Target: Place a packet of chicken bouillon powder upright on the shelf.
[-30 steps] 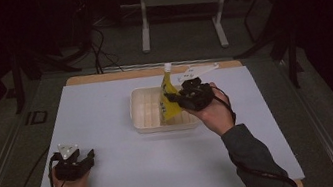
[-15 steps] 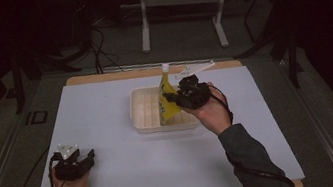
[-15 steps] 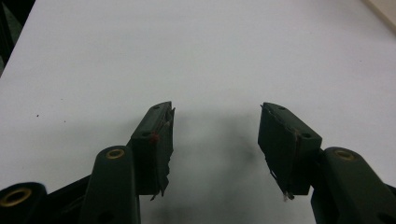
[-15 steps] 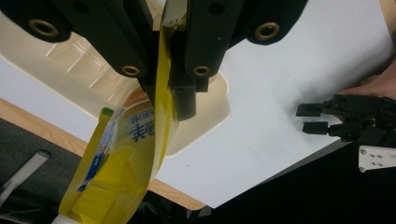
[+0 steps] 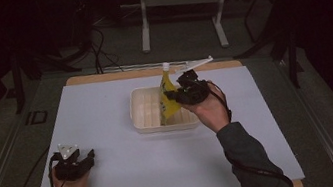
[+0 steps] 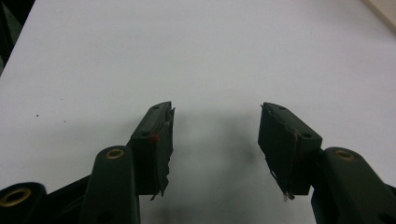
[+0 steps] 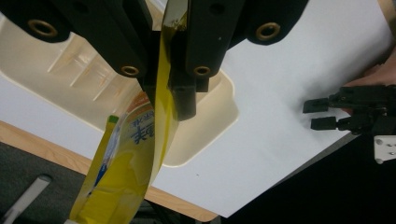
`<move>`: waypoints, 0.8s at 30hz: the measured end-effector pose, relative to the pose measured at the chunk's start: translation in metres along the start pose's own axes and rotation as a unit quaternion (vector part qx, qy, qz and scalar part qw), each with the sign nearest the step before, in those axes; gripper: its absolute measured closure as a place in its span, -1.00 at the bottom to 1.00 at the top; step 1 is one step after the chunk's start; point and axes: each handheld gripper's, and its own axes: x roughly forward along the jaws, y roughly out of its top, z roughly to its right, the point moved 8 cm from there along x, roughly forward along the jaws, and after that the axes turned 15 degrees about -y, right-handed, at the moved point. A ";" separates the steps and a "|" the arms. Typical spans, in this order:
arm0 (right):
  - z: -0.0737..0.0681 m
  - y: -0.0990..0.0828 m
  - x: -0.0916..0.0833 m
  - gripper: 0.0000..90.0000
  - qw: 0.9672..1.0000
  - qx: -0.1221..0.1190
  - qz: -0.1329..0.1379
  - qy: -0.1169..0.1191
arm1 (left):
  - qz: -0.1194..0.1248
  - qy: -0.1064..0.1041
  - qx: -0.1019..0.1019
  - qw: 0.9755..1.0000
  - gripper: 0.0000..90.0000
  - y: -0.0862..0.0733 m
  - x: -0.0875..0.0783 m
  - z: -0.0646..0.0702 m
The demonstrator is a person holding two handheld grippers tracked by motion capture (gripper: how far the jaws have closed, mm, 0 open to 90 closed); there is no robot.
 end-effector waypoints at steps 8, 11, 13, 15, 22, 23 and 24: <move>0.006 0.003 0.003 0.97 1.000 0.021 -0.007 -0.005 | 0.001 0.000 0.000 1.000 -0.01 0.000 0.000 0.000; 0.009 0.005 0.005 0.98 1.000 0.029 -0.009 -0.008 | 0.000 0.000 0.000 1.000 -0.01 0.000 0.000 0.000; 0.010 0.007 0.006 0.98 0.999 0.033 -0.011 -0.011 | 0.001 0.000 0.000 1.000 -0.01 0.000 0.000 0.000; 0.010 0.008 0.008 0.98 0.999 0.037 -0.012 -0.013 | 0.000 0.000 0.000 1.000 -0.01 0.000 0.000 0.000; 0.010 0.009 0.012 0.98 0.998 0.053 -0.011 -0.029 | 0.001 -0.001 0.000 1.000 -0.01 0.000 0.000 0.000; 0.011 0.009 0.012 0.98 0.998 0.056 -0.011 -0.033 | 0.000 -0.001 0.000 1.000 -0.01 0.000 0.000 0.000; 0.012 0.009 0.013 0.98 0.998 0.058 -0.010 -0.034 | 0.001 0.000 0.000 1.000 -0.01 0.000 0.000 0.000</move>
